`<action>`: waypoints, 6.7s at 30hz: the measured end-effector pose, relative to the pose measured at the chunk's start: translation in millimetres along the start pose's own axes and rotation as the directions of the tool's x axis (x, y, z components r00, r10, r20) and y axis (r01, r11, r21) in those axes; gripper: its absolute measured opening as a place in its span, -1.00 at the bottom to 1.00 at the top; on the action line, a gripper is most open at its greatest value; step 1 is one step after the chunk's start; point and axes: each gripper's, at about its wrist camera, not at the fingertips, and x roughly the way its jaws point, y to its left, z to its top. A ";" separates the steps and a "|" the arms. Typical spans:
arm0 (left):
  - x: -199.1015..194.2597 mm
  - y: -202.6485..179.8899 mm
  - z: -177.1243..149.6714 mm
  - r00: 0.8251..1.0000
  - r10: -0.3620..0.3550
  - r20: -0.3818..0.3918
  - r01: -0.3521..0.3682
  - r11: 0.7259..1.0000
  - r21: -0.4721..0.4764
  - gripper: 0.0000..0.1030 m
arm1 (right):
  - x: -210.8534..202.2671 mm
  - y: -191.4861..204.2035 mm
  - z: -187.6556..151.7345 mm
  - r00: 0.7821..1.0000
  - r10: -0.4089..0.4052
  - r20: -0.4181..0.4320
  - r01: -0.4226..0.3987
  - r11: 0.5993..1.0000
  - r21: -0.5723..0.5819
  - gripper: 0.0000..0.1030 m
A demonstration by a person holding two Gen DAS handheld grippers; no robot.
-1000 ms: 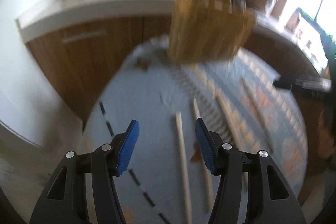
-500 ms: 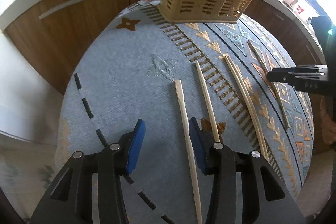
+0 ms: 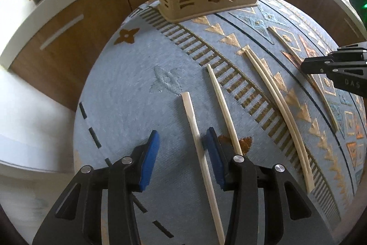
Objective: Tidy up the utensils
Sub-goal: 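Grasp a wooden chopstick with the left gripper while the right gripper grasps another chopstick, then lift both held chopsticks upright and carry them over the tan basket, then open both grippers to drop the chopsticks into the basket, then move both grippers back down to the remaining chopsticks on the rug, then grasp a chopstick with the left gripper while the right gripper grasps a chopstick pair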
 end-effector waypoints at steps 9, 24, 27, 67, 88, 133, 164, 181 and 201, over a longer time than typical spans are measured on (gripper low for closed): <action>-1.5 8.1 -1.6 0.998 -0.056 0.039 0.058 0.997 -0.055 -0.93 | -7.8 -6.6 0.1 0.999 0.031 0.033 -0.030 0.999 -0.018 -0.91; -44.7 45.9 -5.9 0.956 -0.111 0.272 0.173 0.961 -0.215 -0.93 | -41.9 -55.1 -19.5 0.989 0.104 0.101 -0.107 0.994 0.015 -0.91; -50.7 46.3 -9.3 0.942 -0.140 0.306 0.207 0.958 -0.200 -0.93 | -53.5 -57.8 -29.6 0.980 0.127 0.152 -0.128 0.992 0.000 -0.91; -206.9 3.0 85.3 0.477 0.086 0.875 0.200 0.958 -0.203 -0.92 | -222.9 -70.7 4.3 0.526 0.292 0.799 -0.325 0.937 -0.128 -0.91; -147.9 52.7 163.6 0.422 0.223 0.879 0.298 0.881 -0.367 -0.92 | -186.6 -93.7 90.6 0.479 0.037 0.877 -0.159 0.986 0.045 -0.91; -193.4 66.7 45.5 0.706 -0.087 0.703 0.330 0.918 -0.218 0.02 | -180.1 -102.5 4.2 0.819 0.143 0.555 -0.298 0.934 0.199 -0.03; -7.4 -10.1 -13.0 0.984 -0.152 0.090 0.151 0.988 0.012 -0.37 | -30.9 24.2 -3.2 0.982 0.184 0.033 -0.186 0.980 0.067 -0.57; -6.6 -26.1 -13.0 0.995 -0.033 0.095 0.030 0.999 0.033 -0.61 | -32.7 36.1 -21.9 0.993 0.067 0.095 -0.061 0.996 -0.058 -0.97; -11.1 41.2 -23.2 0.993 -0.079 0.088 0.103 0.945 -0.311 -0.92 | -40.5 19.0 -17.4 0.982 0.186 0.036 -0.183 0.981 -0.059 -0.20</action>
